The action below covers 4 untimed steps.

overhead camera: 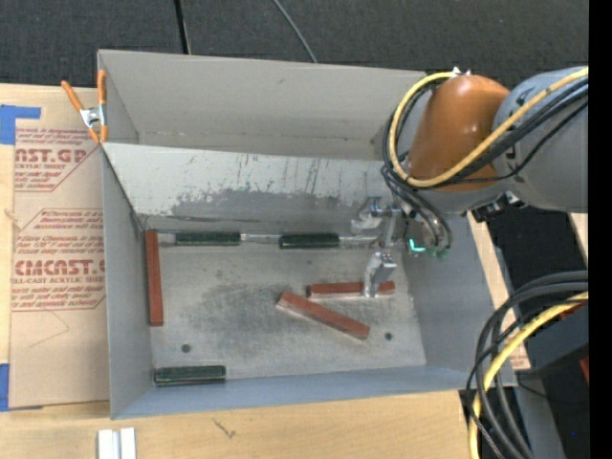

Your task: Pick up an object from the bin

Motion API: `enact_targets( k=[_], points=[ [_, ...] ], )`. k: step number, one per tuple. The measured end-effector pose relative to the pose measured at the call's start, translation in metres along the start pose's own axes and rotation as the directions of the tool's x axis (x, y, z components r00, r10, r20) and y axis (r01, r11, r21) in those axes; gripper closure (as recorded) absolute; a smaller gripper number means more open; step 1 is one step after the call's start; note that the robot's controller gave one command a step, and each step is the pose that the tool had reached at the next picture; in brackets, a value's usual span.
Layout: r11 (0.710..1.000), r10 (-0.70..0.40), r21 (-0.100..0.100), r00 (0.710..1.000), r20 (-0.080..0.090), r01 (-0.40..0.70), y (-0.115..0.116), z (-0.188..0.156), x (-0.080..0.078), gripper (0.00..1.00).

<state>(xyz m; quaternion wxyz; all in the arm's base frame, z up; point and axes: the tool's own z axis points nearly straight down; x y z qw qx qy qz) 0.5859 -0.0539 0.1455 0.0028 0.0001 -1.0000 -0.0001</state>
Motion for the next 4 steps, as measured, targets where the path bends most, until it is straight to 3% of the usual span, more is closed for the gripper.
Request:
enact_targets(
  k=[1,2,3,4],
  points=[
    [1.0,-0.001,0.001,1.0,0.007,0.001,0.0,-0.004,-0.002,0.0],
    [1.0,-0.005,0.002,1.0,0.026,0.005,0.003,0.069,0.012,1.0],
    [1.0,-0.006,0.003,1.0,0.026,0.005,0.003,0.069,0.012,1.0],
    [0.993,0.116,-0.001,0.993,0.015,-0.116,-0.013,-0.099,0.057,1.0]
  ],
)
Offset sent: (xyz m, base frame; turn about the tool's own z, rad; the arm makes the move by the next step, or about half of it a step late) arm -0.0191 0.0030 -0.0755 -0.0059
